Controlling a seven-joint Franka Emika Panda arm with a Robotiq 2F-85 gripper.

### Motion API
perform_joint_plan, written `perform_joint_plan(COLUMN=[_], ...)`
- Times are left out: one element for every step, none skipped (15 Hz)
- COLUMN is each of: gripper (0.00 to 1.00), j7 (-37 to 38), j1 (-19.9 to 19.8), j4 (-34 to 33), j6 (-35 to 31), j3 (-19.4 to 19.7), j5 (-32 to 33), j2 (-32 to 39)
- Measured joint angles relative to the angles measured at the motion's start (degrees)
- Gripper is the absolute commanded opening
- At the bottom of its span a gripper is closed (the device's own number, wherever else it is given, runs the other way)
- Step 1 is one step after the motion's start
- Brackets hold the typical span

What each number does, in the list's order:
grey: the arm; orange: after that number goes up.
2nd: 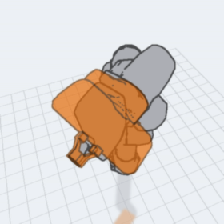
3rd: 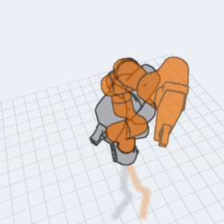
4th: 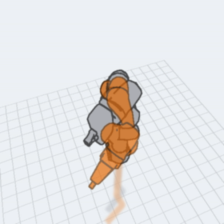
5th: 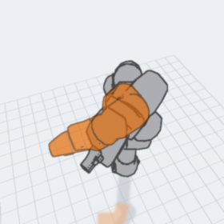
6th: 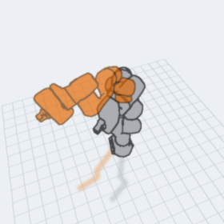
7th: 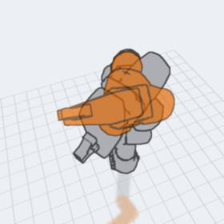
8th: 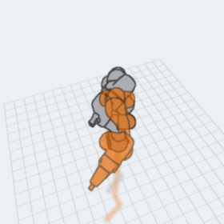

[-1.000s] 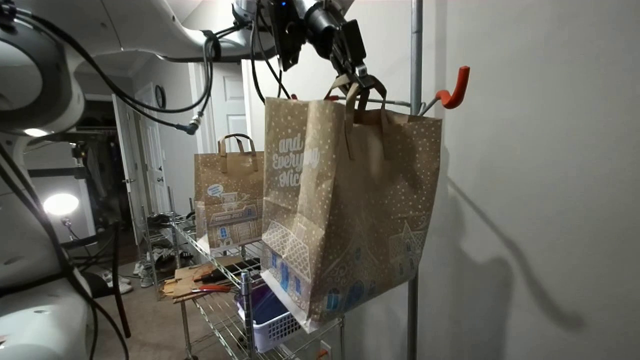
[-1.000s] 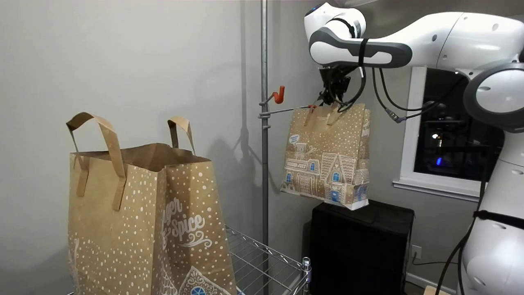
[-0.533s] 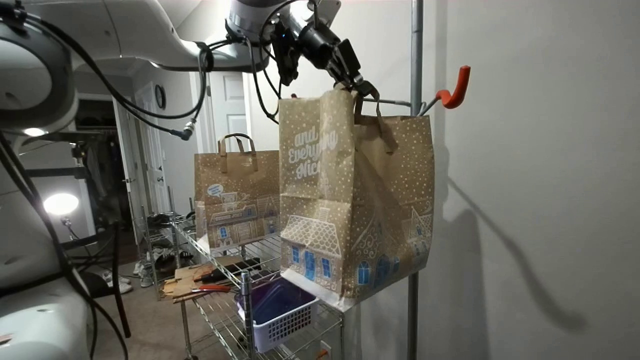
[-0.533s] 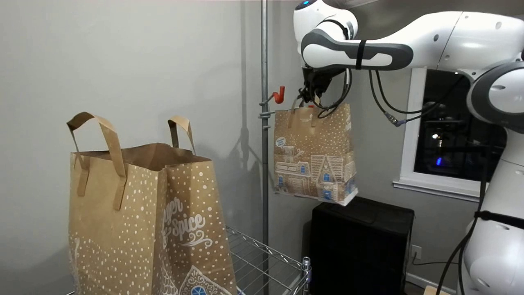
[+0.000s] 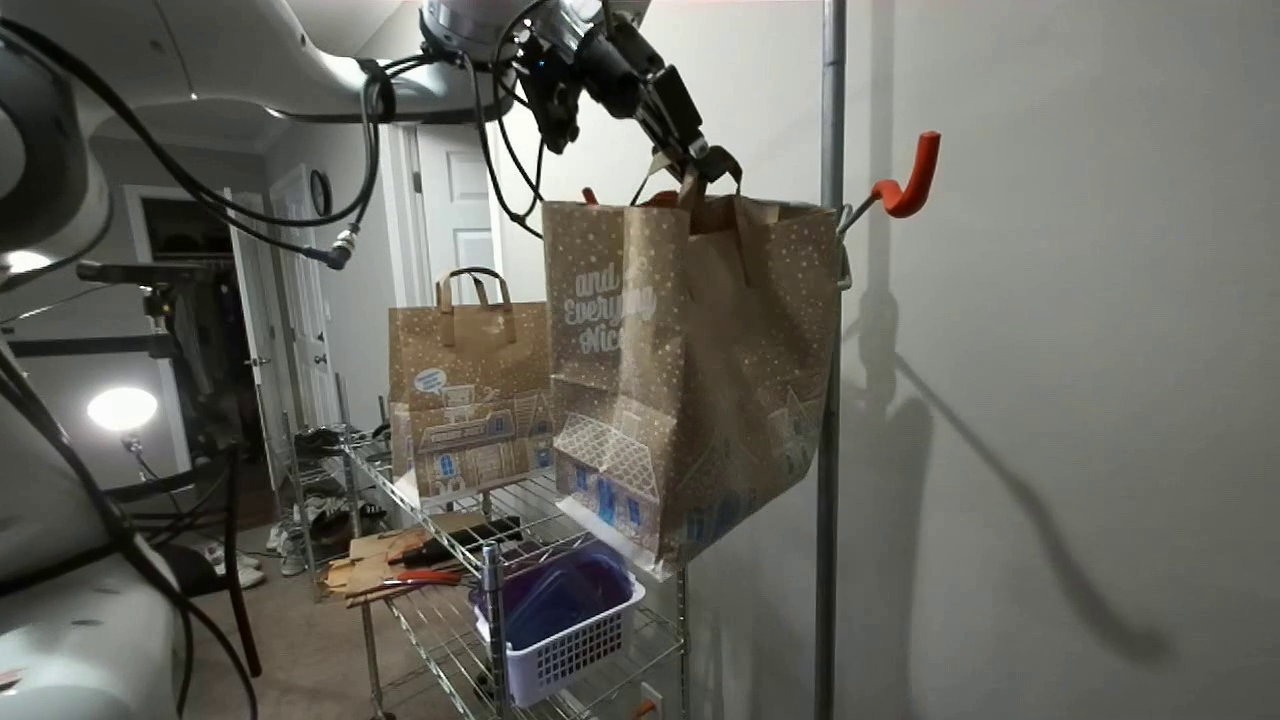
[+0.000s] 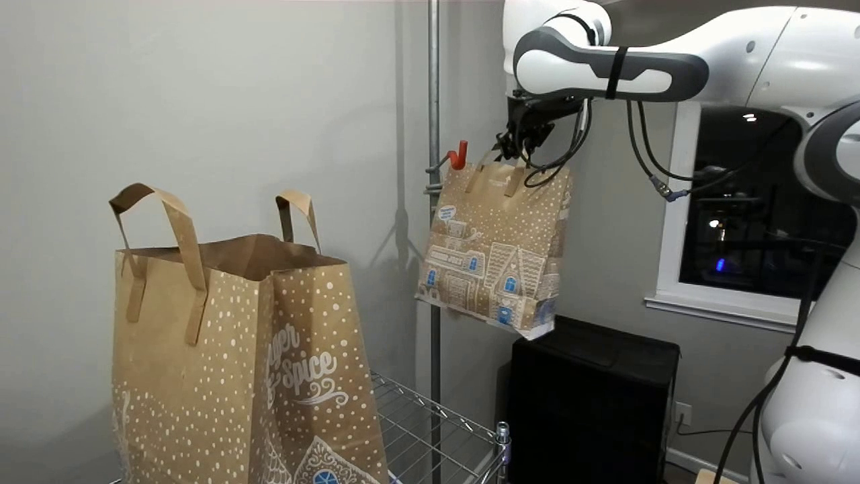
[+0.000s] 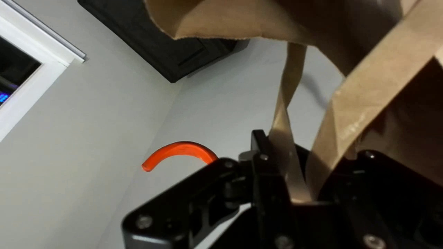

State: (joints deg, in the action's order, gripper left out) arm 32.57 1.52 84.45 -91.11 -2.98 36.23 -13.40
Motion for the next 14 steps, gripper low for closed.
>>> perform_joint_plan(gripper=[0.06, 0.06, 0.06, 0.07, 0.07, 0.07, 0.07, 0.07, 0.07, 0.07, 0.06, 0.06, 0.06, 0.06], j7=[0.0, 0.0, 0.0, -0.1, -0.1, -0.1, -0.1, -0.1, -0.1, -0.1, -0.1, -0.1, -0.1, -0.1], j1=[0.0, 0.0, 0.0, 0.0, 0.0, 0.0, 0.0, 0.0, 0.0, 0.0, 0.0, 0.0, -0.1, -0.2], j4=[0.0, 0.0, 0.0, 0.0, 0.0, 0.0, 0.0, 0.0, 0.0, 0.0, 0.0, 0.0, 0.0, 0.0], j6=[-0.3, -0.5, -0.7, -0.8, -0.9, -0.9, -0.9, -0.9, -0.9, -1.0, -1.0, -1.0, -0.9, -0.9], j3=[0.0, 0.0, 0.0, 0.0, 0.0, 0.0, 0.0, 0.0, 0.0, 0.0, 0.0, 0.0, -0.1, -0.4], j5=[-0.6, -1.4, -2.6, -3.9, -4.8, -5.1, -5.2, -5.2, -5.2, -5.2, -5.2, -5.2, -5.2, -5.2], j2=[-0.6, -1.1, -1.4, -1.6, -1.6, -1.5, -1.5, -1.5, -1.5, -1.5, -1.5, -1.5, -1.5, -1.5])
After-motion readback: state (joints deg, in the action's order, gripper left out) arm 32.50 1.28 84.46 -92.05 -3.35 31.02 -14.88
